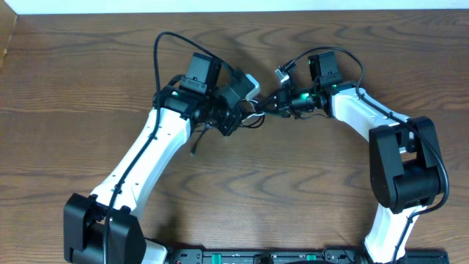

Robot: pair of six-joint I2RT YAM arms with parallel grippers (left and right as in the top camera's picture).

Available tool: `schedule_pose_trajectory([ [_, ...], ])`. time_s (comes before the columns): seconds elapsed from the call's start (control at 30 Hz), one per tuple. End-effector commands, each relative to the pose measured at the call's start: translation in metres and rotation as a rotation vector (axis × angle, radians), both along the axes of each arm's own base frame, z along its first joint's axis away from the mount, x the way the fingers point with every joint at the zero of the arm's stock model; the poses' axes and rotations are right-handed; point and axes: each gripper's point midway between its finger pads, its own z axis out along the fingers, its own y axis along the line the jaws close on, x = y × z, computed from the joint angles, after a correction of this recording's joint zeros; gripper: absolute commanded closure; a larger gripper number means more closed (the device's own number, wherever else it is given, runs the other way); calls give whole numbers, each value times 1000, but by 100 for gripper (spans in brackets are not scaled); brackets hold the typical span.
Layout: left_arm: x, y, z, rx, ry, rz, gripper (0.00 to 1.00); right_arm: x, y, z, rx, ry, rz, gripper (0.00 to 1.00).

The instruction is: Untangle cables

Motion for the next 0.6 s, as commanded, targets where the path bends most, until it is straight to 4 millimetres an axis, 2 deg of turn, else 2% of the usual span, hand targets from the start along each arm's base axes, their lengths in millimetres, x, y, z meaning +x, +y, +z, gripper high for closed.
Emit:
schedule_pose_trajectory([
  [0.0,20,22,8,-36,29,197,93,9,-9,-5,-87,-107,-16,99],
  [0.13,39,41,15,-109,72,378,93,11,-13,-13,-137,-102,-38,99],
  [0.27,56,76,13,-146,138,630,93,12,-21,-25,-215,-96,-61,99],
  [0.4,63,110,7,-144,184,832,93,13,-34,-40,-320,-93,-89,99],
  [0.57,64,143,4,-179,247,983,93,17,-59,-61,-500,-96,-141,99],
])
